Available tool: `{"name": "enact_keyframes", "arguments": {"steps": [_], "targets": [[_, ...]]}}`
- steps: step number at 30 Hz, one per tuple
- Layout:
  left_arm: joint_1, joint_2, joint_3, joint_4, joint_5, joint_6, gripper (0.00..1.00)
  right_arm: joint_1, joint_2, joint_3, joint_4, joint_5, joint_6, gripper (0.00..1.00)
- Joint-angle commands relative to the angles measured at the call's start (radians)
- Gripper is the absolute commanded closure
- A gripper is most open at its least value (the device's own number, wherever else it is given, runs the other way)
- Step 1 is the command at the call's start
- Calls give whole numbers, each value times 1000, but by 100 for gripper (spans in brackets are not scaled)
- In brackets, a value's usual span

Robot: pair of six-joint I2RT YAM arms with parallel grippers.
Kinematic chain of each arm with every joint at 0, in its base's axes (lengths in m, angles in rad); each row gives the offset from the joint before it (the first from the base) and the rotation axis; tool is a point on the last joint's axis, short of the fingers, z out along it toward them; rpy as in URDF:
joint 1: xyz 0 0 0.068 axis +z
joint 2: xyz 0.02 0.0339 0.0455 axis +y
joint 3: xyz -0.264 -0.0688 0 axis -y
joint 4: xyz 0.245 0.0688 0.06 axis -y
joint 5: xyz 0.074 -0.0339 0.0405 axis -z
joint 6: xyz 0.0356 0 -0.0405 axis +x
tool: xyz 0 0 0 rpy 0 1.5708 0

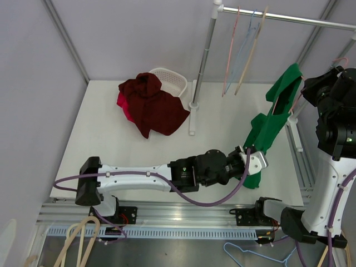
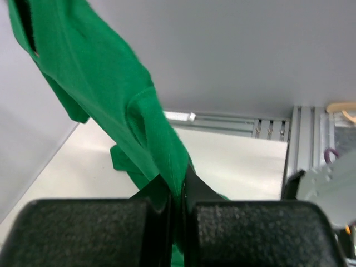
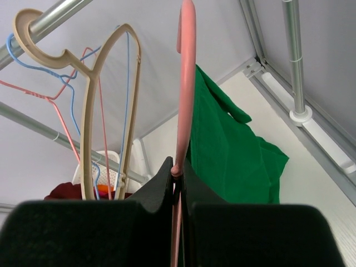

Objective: Remove the t-shirt from the hanger

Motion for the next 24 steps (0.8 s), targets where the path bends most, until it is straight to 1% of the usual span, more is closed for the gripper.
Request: {"name": "enact_keyframes", "arguments": {"steps": [1, 9, 12, 15, 17, 18, 20, 22, 24], "targets": [[-79, -88, -62, 30, -51, 26, 99, 6, 12, 4, 88, 15, -3, 100], [-204, -174, -179, 28, -139, -4, 99, 4, 58, 15, 114, 75, -41, 100], [-228, -191, -223, 34, -165, -27, 99, 4, 81, 25, 118, 78, -52, 100], [-238, -208, -289, 34, -159, -81, 99, 4, 95, 25, 128, 95, -64, 100], [-251, -234, -329, 91, -125, -115, 99, 4, 107, 30, 131, 97, -69, 100], [-275, -240, -396, 120, -130, -113, 99, 4, 110, 31, 131, 97, -70, 100], [-297, -245, -427, 160, -195, -107, 99, 4, 118, 36, 129, 95, -70, 100], [-300, -241, -444, 159, -217, -132, 99, 4, 118, 39, 122, 86, -70, 100], [-288, -217, -437, 172, -241, -126, 99, 4, 110, 44, 114, 64, -66, 100]]}}
